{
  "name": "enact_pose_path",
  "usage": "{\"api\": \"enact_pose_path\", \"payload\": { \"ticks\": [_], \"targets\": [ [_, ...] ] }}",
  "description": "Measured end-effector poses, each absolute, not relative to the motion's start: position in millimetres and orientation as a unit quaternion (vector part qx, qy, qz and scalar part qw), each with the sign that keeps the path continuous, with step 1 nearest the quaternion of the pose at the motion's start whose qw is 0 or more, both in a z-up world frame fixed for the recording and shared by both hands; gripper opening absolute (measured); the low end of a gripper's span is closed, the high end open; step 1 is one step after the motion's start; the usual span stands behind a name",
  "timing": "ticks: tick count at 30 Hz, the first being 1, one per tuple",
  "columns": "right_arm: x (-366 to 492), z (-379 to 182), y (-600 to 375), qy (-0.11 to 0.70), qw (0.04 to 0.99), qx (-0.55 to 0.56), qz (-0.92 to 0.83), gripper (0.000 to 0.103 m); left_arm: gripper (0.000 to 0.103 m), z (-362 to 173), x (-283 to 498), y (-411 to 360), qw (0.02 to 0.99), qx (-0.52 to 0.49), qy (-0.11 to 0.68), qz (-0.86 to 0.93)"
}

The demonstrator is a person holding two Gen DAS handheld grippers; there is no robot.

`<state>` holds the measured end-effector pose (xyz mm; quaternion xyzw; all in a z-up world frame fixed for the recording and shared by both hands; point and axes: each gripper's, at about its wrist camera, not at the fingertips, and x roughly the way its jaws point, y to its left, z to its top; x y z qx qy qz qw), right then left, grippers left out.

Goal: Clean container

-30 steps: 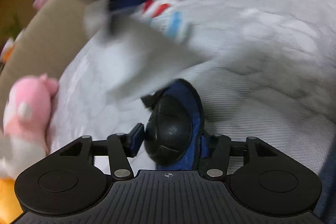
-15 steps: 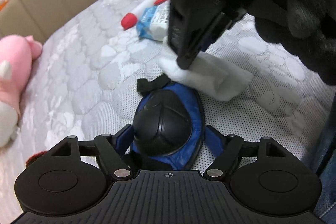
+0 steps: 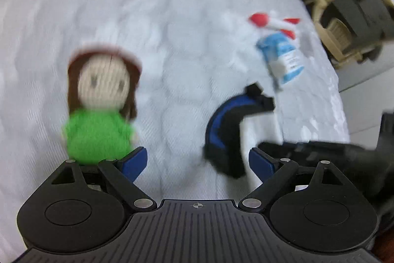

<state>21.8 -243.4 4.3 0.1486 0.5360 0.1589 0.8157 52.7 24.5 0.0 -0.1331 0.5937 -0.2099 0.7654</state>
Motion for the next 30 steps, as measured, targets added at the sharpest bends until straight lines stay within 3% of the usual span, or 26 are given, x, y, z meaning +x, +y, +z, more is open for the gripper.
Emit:
{"api": "enact_pose_path", "payload": {
  "ticks": [2,9,10,13,17,18,19,21,23,25,28,30],
  "targets": [
    [20.0,-0.5,-234.8,0.554,0.817,0.084,0.139,0.012,0.093,-7.0,57.3,16.8,0.752,-0.136,0.606,-0.224],
    [35.6,-0.8,-274.1,0.544,0.837,0.037,0.05,0.012,0.095,-42.2,65.6,-42.5,0.717,-0.105,0.648,-0.237],
    [39.3,-0.8,-284.2,0.538,0.84,0.056,0.039,0.012,0.102,-47.7,67.9,-47.3,0.718,-0.114,0.647,-0.228],
    [45.7,0.4,-319.7,0.514,0.839,0.177,0.025,0.012,0.103,-52.3,73.0,-57.7,0.742,-0.145,0.628,-0.186],
    [45.5,2.8,-338.7,0.486,0.844,0.227,0.01,0.012,0.103,-48.8,68.0,-74.8,0.796,-0.123,0.563,-0.185],
    [44.1,3.5,-340.7,0.483,0.844,0.231,0.009,0.012,0.098,-46.1,62.0,-84.1,0.811,-0.077,0.544,-0.2],
    [42.7,4.3,-342.6,0.481,0.844,0.236,0.007,0.012,0.087,-43.3,55.9,-93.5,0.824,-0.031,0.523,-0.215],
    [40.1,6.6,-345.2,0.475,0.845,0.245,0.009,0.012,0.086,-35.2,42.7,-111.1,0.841,0.042,0.482,-0.241],
    [42.6,8.0,-346.1,0.463,0.847,0.26,0.022,0.011,0.063,-27.3,35.3,-123.2,0.847,0.084,0.458,-0.257],
    [39.7,12.6,-349.3,0.442,0.845,0.298,0.052,0.01,0.053,-17.2,21.5,-131.9,0.852,0.155,0.421,-0.268],
    [43.5,16.9,-348.4,0.422,0.822,0.364,0.117,0.01,0.051,-12.0,-13.8,-148.2,0.847,0.35,0.303,-0.261],
    [49.7,17.0,-334.2,0.435,0.823,0.34,0.131,0.01,0.054,-14.9,-18.1,-146.3,0.831,0.362,0.322,-0.272]
  ]
}}
